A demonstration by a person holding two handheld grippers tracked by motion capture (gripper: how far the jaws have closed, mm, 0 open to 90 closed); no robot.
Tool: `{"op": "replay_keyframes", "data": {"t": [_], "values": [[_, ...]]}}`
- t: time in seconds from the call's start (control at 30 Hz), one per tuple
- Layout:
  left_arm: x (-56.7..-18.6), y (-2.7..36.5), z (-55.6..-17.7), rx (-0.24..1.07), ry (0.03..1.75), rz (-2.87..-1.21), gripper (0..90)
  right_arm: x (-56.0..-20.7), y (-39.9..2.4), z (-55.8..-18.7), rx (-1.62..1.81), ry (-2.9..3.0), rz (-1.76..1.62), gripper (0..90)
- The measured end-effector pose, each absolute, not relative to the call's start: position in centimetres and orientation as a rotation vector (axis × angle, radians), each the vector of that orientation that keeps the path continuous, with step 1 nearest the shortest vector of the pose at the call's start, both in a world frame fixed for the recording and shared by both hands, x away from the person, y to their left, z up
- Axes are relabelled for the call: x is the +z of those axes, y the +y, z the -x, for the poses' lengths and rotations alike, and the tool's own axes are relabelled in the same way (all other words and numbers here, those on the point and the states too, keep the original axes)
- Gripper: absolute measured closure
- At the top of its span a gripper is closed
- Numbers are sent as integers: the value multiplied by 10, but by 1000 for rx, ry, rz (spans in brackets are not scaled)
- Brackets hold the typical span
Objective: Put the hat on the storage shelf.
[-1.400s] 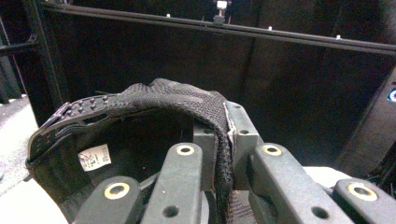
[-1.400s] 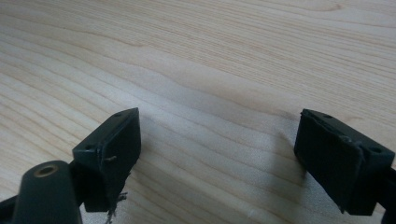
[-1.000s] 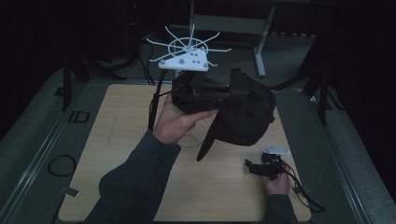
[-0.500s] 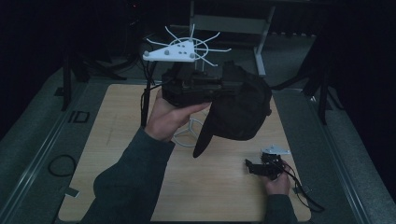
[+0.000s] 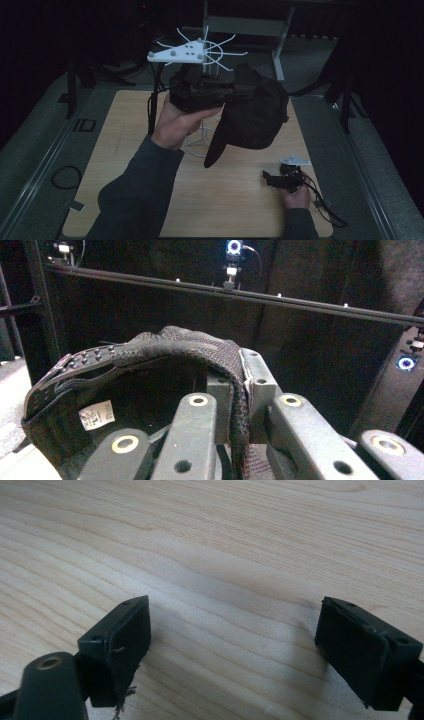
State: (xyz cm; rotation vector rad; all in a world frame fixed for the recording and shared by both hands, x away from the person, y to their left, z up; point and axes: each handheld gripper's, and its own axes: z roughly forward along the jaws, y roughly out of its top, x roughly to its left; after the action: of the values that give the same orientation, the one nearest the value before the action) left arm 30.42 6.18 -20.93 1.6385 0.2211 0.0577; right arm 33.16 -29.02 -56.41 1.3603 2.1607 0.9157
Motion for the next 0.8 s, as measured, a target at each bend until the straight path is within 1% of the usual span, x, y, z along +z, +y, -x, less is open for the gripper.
{"op": "replay_keyframes", "data": {"t": [0.33, 0.47, 0.6, 0.8], "values": [[-212, 76, -304, 67, 231, -1634, 853, -564, -290, -332, 916, 2161, -1361, 144], [-219, 90, -310, 67, 256, -1614, 853, -564, -290, -332, 917, 2159, -1360, 144], [-231, 100, -317, 56, 293, -1604, 853, -564, -290, -332, 919, 2156, -1362, 144], [-258, 115, -331, 7, 359, -1572, 852, -564, -290, -332, 919, 2155, -1362, 144]]}}
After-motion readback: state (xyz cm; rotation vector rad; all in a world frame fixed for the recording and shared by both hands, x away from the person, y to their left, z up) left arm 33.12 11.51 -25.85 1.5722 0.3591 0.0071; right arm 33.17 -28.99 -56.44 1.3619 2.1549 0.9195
